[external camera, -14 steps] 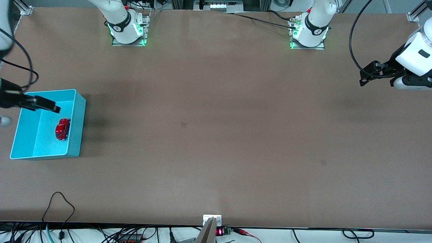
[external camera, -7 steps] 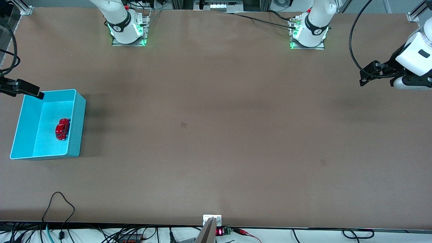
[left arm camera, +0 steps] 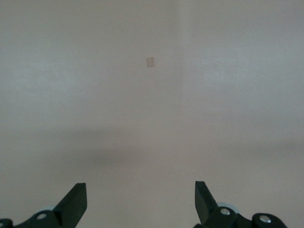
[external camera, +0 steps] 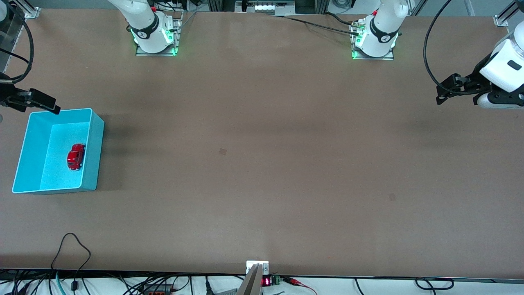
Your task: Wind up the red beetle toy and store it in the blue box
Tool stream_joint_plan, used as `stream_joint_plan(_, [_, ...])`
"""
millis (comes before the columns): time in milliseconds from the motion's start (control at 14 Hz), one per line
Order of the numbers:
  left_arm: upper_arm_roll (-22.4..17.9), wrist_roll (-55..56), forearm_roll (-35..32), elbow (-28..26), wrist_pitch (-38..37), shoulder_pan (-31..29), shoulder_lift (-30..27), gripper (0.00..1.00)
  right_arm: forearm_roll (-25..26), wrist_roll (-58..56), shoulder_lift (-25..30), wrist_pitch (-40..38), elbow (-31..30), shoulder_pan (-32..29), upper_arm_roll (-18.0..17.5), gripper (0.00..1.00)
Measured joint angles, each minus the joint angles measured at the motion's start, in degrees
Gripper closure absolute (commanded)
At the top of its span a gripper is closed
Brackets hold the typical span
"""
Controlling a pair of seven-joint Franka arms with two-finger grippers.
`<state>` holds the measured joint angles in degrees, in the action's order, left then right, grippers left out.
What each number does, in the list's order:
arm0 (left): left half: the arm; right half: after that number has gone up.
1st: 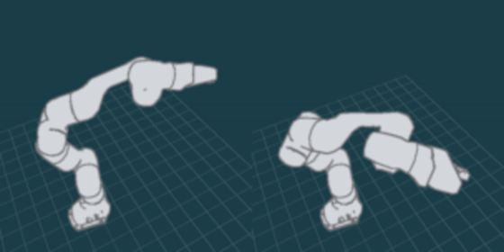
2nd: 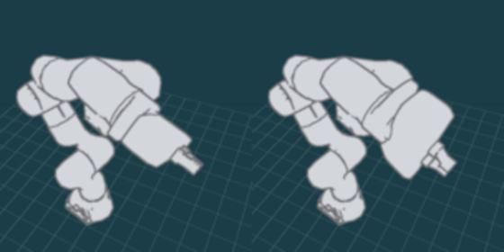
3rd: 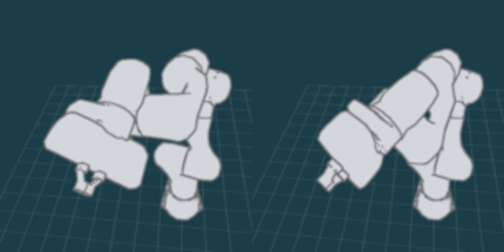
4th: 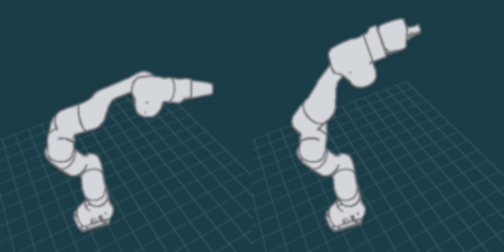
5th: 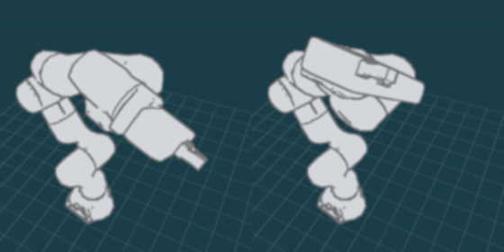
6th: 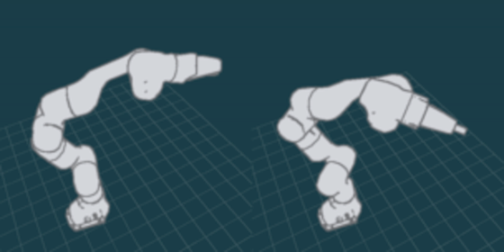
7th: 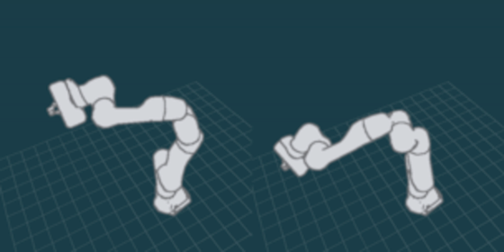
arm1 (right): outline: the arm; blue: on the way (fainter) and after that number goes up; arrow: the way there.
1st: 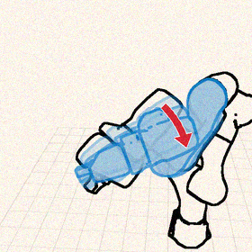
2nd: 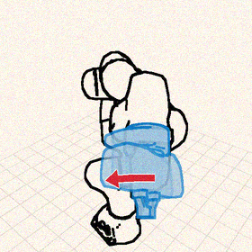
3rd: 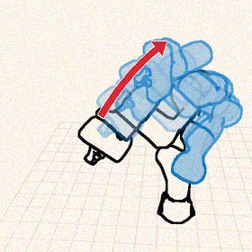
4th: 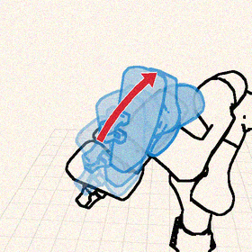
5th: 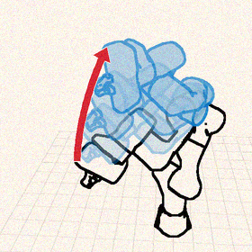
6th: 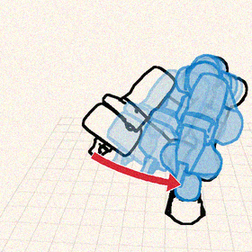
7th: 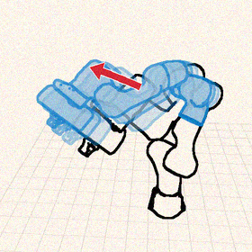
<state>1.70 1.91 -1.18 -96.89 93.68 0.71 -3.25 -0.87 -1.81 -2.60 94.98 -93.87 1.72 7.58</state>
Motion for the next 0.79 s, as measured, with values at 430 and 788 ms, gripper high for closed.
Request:
stream_joint_plan(430, [0.00, 0.00, 0.00, 0.01, 0.00, 0.00, 0.00, 0.00, 0.34, -0.05, 3.38, 2.44, -4.44, -0.06, 0.07, 0.00])
stream_joint_plan(788, [0.00, 0.00, 0.00, 0.01, 0.00, 0.00, 0.00, 0.00, 0.48, -0.30, 3.73, 1.24, -4.19, -1.13, 1.99, 0.00])
